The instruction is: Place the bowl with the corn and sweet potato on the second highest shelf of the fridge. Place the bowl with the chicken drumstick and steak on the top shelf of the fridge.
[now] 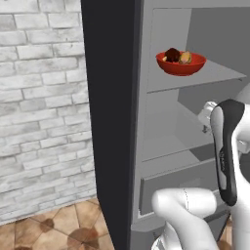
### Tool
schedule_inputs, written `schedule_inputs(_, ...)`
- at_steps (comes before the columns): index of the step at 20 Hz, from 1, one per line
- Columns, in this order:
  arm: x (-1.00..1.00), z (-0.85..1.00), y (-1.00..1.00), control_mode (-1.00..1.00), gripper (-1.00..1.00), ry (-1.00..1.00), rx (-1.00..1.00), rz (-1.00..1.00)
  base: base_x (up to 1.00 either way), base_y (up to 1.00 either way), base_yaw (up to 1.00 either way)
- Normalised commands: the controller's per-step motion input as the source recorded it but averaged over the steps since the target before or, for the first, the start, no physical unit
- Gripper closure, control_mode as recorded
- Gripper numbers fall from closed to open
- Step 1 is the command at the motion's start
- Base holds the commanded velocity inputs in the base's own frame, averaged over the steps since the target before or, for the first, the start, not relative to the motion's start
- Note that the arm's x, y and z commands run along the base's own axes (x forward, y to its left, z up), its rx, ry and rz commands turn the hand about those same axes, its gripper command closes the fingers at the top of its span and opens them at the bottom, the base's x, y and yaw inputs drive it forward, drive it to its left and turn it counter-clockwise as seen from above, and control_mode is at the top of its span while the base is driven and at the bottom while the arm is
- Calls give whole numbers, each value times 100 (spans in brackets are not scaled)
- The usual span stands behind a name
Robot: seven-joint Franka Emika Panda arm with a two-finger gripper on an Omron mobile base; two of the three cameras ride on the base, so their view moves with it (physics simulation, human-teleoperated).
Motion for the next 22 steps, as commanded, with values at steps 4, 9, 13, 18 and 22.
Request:
schedule_inputs(4,20,-40,21,-100,-100,27,-21,5,0,0,0)
schedule_inputs(9,3,-2,1,-100,-100,1,-2,0,0,0,0)
schedule_inputs(13,-19,0,3,100,-100,0,0,0,-13,5,0)
schedule_inputs(18,0,0,0,100,-100,0,0,0,-57,36,3)
schedule_inputs(22,0,0,0,100,-100,0,0,0,-16,77,-3)
